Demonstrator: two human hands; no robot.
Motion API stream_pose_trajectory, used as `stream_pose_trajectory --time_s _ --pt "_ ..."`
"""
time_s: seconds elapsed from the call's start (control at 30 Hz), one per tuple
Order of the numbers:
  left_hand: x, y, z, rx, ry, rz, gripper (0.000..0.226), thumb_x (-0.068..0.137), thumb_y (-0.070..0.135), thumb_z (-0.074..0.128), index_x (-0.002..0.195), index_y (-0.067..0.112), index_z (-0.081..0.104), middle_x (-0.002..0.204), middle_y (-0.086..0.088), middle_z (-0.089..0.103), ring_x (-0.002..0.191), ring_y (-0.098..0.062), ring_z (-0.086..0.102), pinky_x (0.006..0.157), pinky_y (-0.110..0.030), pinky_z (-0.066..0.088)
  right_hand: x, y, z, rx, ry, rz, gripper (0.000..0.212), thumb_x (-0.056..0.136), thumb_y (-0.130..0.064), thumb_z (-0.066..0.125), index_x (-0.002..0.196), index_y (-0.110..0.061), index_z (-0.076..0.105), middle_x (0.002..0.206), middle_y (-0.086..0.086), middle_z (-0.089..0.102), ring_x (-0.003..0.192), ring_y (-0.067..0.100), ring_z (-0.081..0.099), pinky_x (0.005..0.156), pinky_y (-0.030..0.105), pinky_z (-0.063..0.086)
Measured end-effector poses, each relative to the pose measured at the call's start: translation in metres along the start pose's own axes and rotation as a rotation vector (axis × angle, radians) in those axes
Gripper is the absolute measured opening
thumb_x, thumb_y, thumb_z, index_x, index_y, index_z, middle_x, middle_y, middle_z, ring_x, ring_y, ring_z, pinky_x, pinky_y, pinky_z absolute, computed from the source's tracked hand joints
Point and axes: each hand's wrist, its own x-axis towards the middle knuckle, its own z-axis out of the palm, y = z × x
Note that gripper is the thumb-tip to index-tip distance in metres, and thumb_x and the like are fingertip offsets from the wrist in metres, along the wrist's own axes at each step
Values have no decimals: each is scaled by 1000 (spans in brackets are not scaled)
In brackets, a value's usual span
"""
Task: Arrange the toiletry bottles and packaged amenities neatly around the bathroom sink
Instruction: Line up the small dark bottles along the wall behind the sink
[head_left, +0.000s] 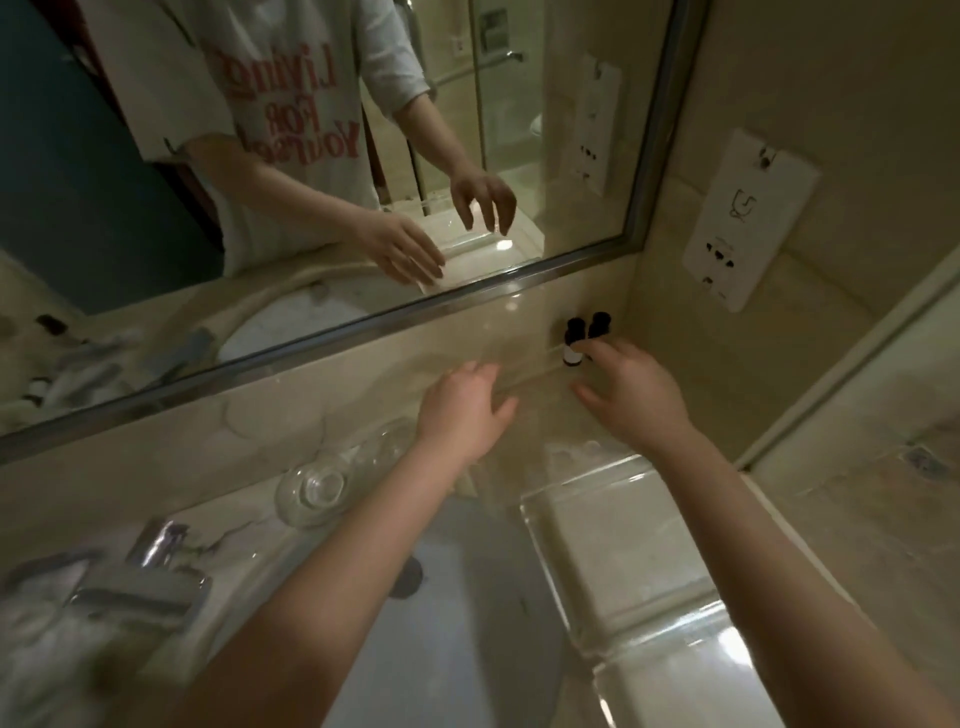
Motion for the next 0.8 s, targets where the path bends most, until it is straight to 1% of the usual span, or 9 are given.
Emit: stream_pose_trajectory --time_s 0.17,0.27,0.3,0.4,0.47,0.57,0.63,0.73,0.8 --pt "-66 -34 -15 2 62 -9 53 88 41 51 131 11 51 131 -12 55 121 -31 50 100 -40 43 -49 -46 12 10 9 -75 41 85 -30 62 123 -14 58 120 8 61 111 31 54 81 38 49" --pt "-109 -59 -24 10 85 -44 64 80 54 34 121 11 58 122 -11 61 114 -32 54 94 -41 46 -77 -80 26 24 -4 -110 38 87 -32 61 121 -14 60 115 9 63 105 32 57 78 40 52" --pt "-123 -70 -26 5 100 -62 64 79 54 33 117 10 60 119 -12 62 112 -32 55 93 -40 47 -86 -91 32 33 -11 -132 37 86 -31 62 118 -13 61 113 10 65 102 34 59 77 40 53" --pt "-167 -103 -34 -15 140 -120 59 81 51 37 115 8 61 116 -13 63 109 -34 57 89 -39 47 -111 -129 56 50 -42 -199 35 84 -29 65 114 -11 64 108 11 67 94 36 63 75 38 52" --pt "-195 -128 -39 -29 135 -173 55 85 47 42 120 8 59 123 -13 60 113 -34 54 94 -40 45 -125 -160 71 76 -70 -219 36 85 -29 64 116 -11 63 111 11 67 97 35 62 76 38 51" --pt "-235 -169 -44 -77 168 -223 61 82 49 39 117 4 60 119 -16 62 110 -36 56 94 -40 46 -145 -208 96 114 -146 -250 37 88 -30 61 121 -13 60 116 9 65 105 32 59 82 38 49" --pt "-260 -196 -46 -106 170 -294 53 85 43 46 119 4 59 123 -14 60 114 -34 54 96 -39 43 -157 -241 114 151 -202 -280 37 88 -29 59 122 -14 59 117 7 64 108 30 57 84 37 48" --pt "-300 -240 -46 -98 159 -384 46 90 35 52 128 8 54 135 -8 51 125 -27 45 103 -34 36 -174 -288 146 161 -319 -315 36 90 -29 56 124 -17 58 119 2 62 108 25 57 82 33 47" --pt "-325 -268 -46 -101 133 -446 48 90 38 48 126 7 55 134 -9 52 123 -27 46 102 -34 36 -182 -315 166 142 -423 -344 35 92 -31 53 125 -21 56 120 -1 61 107 22 58 81 30 46"
